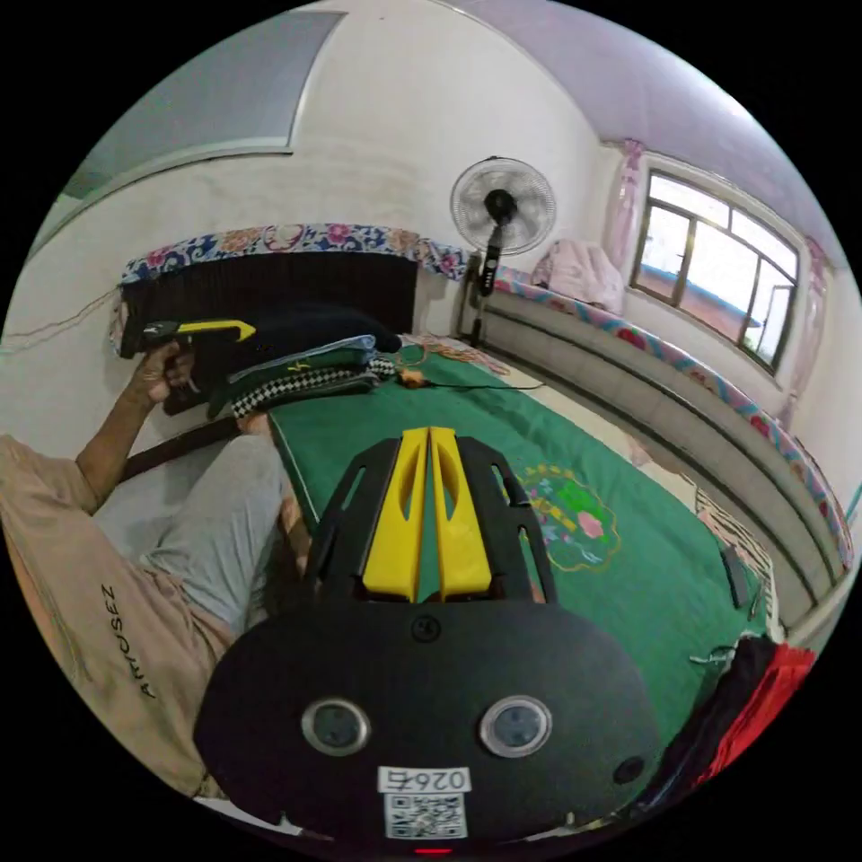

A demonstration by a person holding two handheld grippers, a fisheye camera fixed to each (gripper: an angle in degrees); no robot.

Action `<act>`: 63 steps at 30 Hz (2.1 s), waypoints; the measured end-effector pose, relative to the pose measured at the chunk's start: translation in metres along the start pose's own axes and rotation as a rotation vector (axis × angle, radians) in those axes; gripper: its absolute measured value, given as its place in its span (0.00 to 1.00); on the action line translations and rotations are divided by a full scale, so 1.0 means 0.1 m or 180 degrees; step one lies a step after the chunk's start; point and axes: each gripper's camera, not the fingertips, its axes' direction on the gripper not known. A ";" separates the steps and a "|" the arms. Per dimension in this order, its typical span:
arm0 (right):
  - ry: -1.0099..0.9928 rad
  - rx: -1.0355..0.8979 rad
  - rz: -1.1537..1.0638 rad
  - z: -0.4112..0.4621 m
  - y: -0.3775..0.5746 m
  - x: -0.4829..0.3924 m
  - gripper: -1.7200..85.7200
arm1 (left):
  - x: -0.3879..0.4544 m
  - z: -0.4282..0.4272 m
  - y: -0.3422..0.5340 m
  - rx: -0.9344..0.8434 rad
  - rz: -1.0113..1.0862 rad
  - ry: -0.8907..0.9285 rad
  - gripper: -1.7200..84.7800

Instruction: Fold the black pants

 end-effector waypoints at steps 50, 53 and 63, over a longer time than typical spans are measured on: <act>-0.2516 -0.0534 0.1697 7.44 -4.20 0.33 0.10 | -6.64 -2.49 -1.05 -0.0103 -0.2052 0.0254 0.25; -0.2147 -0.0202 0.1089 6.85 -4.49 0.05 0.05 | -6.66 -2.40 -1.14 -0.0335 -0.2120 0.0187 0.19; -0.2409 0.0662 0.0270 4.80 -4.78 -0.66 0.03 | -5.77 -2.80 -1.27 0.0966 -0.2093 -0.0338 0.06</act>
